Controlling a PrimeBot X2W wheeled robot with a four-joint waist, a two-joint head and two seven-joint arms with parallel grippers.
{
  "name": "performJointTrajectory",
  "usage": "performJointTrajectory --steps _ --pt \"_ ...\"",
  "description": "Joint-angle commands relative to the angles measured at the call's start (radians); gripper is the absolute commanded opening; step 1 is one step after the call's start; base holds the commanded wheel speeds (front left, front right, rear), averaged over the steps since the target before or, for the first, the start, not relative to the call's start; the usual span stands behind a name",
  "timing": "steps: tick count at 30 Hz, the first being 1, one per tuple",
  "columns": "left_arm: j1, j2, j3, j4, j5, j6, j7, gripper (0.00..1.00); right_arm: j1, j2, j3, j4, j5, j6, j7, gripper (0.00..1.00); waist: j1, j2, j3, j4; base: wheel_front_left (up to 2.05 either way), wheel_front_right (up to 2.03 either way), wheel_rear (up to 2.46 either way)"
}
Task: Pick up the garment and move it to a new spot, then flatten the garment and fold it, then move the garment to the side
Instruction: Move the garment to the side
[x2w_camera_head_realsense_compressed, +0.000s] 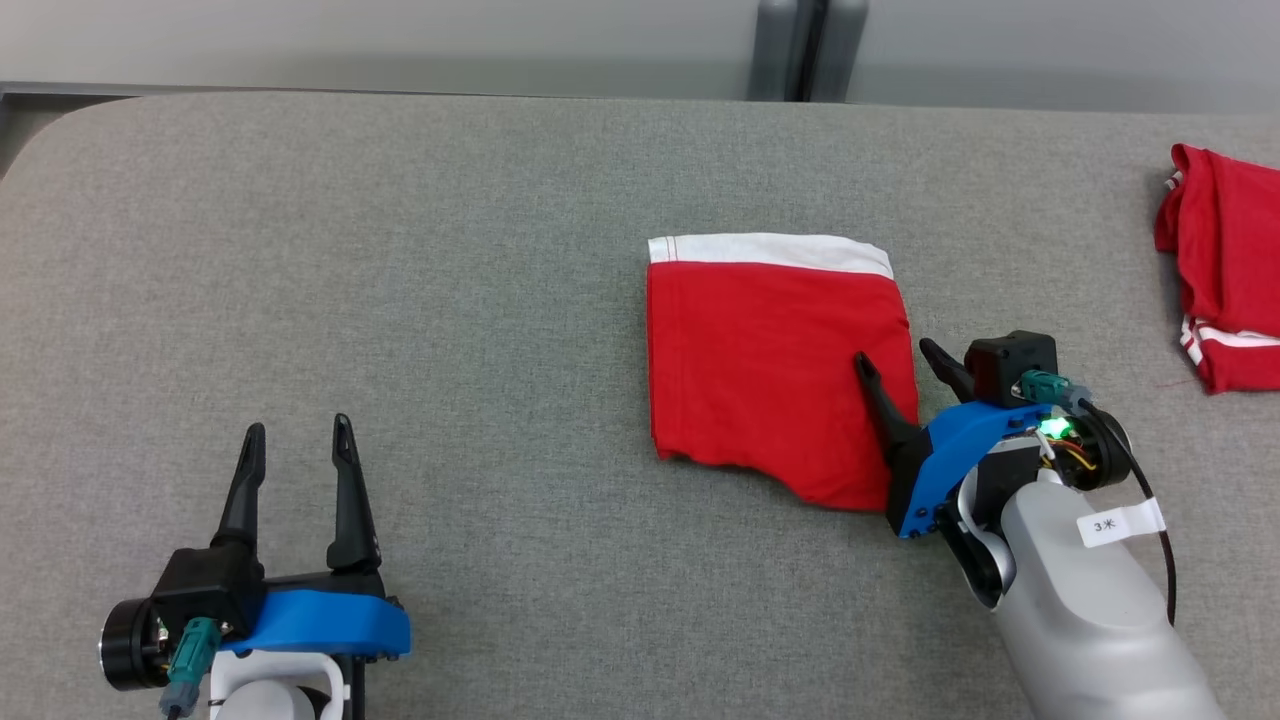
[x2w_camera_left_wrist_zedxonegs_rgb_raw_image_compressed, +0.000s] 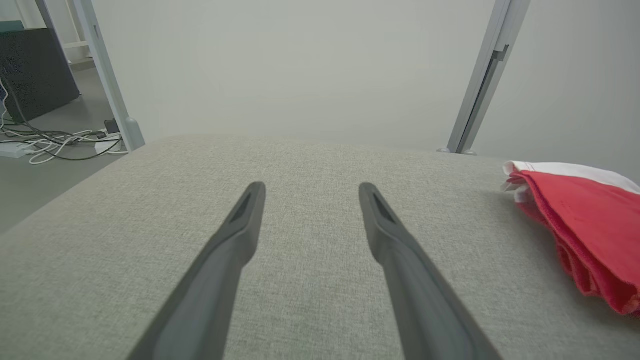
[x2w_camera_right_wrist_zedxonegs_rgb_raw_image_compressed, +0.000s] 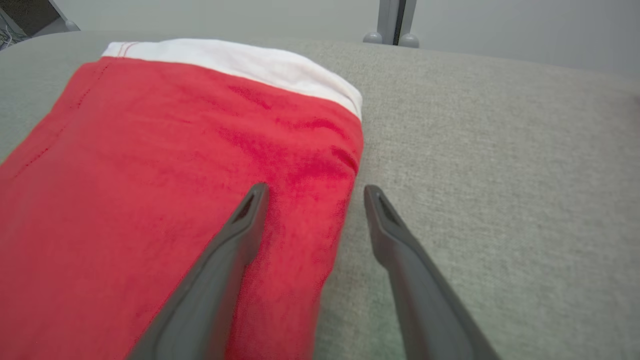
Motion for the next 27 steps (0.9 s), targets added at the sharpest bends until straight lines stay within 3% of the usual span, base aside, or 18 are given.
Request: performJointTrajectory --steps 1,6,13,14,16,20,27 --pt "-0.015 0.0 -0.005 -0.003 0.002 0.003 -0.004 1.0 -0.023 0.003 -0.002 0.02 0.002 0.0 -0.007 1.0 -0.0001 -0.0001 0.006 0.001 0.0 0.0 0.0" --pt "-0.031 -0.001 -0.009 0.0 0.007 0.0 -0.004 1.0 -0.06 0.013 0.01 0.106 0.033 0.0 -0.022 1.0 -0.0001 -0.0001 0.022 0.001 0.0 0.0 0.0" --pt "-0.044 -0.005 -0.013 0.014 0.003 -0.008 -0.004 1.0 -0.071 0.021 0.106 0.163 0.204 0.0 -0.016 1.0 -0.0001 -0.0001 0.032 0.002 0.0 0.0 0.0" --pt "-0.047 -0.005 -0.012 0.017 0.002 -0.009 -0.004 1.0 -0.069 0.021 0.133 0.157 0.231 0.0 -0.016 0.84 -0.0001 -0.0001 0.034 0.002 0.0 0.0 0.0" --pt "-0.051 -0.006 -0.01 0.018 -0.001 -0.01 -0.004 1.0 -0.076 0.02 0.173 0.151 0.256 0.0 -0.039 0.0 -0.0001 -0.0001 0.037 -0.001 0.0 0.0 0.0" --pt "-0.053 -0.007 -0.006 0.017 -0.005 -0.009 -0.004 1.0 -0.107 0.013 0.201 0.169 0.236 0.0 -0.087 0.0 -0.0001 -0.0001 0.04 -0.008 0.0 0.0 0.0" --pt "-0.07 -0.01 -0.007 0.0 -0.003 -0.02 -0.004 1.0 -0.212 -0.1 0.306 0.186 0.085 0.0 -0.159 0.0 -0.0001 -0.0001 0.064 -0.045 0.0 0.0 0.0"
